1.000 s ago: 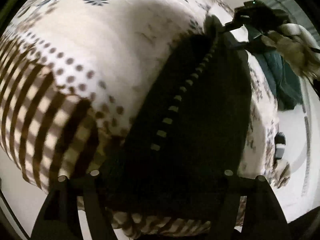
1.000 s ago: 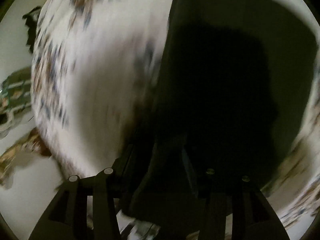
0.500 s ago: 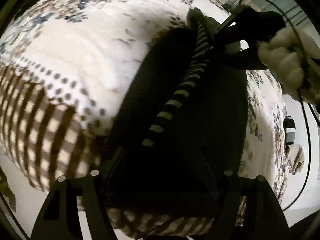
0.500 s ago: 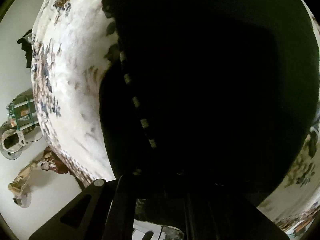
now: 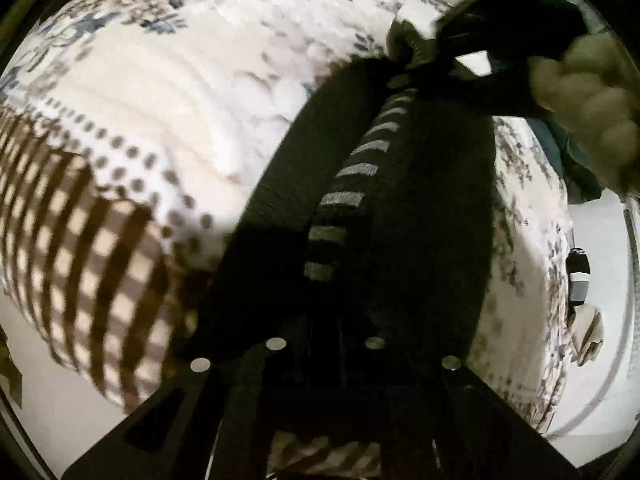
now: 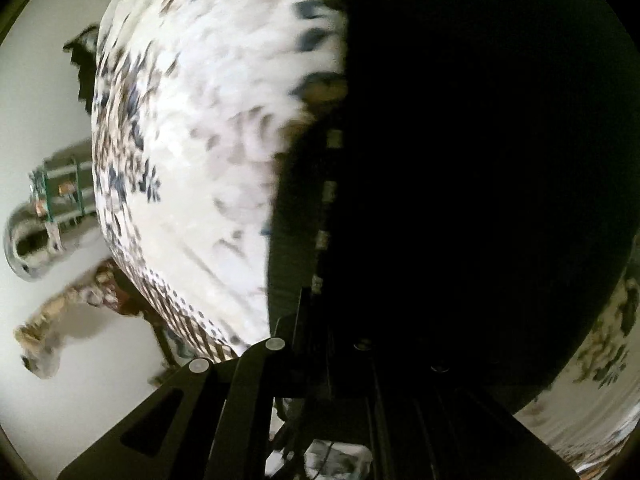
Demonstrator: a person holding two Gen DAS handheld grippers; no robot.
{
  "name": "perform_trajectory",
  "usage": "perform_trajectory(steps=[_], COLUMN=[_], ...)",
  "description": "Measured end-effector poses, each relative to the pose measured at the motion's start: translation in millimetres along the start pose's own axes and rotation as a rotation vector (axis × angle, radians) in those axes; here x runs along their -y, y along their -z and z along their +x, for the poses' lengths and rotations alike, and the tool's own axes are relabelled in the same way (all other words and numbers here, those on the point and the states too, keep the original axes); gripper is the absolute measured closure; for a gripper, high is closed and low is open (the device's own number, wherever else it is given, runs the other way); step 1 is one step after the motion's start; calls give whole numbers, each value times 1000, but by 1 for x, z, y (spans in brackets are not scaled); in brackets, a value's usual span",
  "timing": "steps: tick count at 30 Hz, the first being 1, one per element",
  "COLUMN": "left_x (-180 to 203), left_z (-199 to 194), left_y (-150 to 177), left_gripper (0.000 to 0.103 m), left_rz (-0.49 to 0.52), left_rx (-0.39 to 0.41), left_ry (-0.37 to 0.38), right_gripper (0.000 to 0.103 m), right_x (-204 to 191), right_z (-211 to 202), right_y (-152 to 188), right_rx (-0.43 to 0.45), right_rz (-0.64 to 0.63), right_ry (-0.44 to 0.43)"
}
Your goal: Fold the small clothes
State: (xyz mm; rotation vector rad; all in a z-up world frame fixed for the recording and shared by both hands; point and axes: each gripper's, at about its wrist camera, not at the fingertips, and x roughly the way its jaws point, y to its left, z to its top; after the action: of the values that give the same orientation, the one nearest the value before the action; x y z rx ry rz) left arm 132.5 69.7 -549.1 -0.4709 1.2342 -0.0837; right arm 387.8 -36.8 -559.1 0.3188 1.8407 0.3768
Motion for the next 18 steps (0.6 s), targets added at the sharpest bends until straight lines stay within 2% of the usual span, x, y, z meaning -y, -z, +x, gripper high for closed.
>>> perform_trajectory(steps=[3,6,9,10,11,12,13,14,16,18], left_x=[-13,-30,-43,-46,-52,-57,-61,-67,-77,-89], left_z=[-5,9,22,23,24,25,24,22,17,10], left_y=[-3,-9,-9,-9,-8,-6,-4,0,7,13], left_gripper=[97,97,97,96,92,91,90,88,88,89], left_rz=[-15,-53,-83,-100,-131,-149,-148,-138,-138,-133], left_rx=[-2,-18,-54,-62,-76,-105,-120,-144,-170,-216], left_ry=[-5,-6,47,65,94,104,97,82,68,-10], right_gripper=[98,98,93,92,81,71,46,37,38,37], right_x=[-29,-38,-35,-28,-21,-14,-6,6,31,61], right_z=[20,45,62,62,60,55,47,38,23,11], right_y=[-9,-19,-29,-31,-32,-28,-21,-11,11,40], right_rx=[-11,-24,-63,-79,-96,-118,-136,-139,-116,-100], right_rz=[-45,-36,-25,3,30,40,41,46,51,76], right_ry=[72,131,145,114,70,-14,-103,-149,-161,-129])
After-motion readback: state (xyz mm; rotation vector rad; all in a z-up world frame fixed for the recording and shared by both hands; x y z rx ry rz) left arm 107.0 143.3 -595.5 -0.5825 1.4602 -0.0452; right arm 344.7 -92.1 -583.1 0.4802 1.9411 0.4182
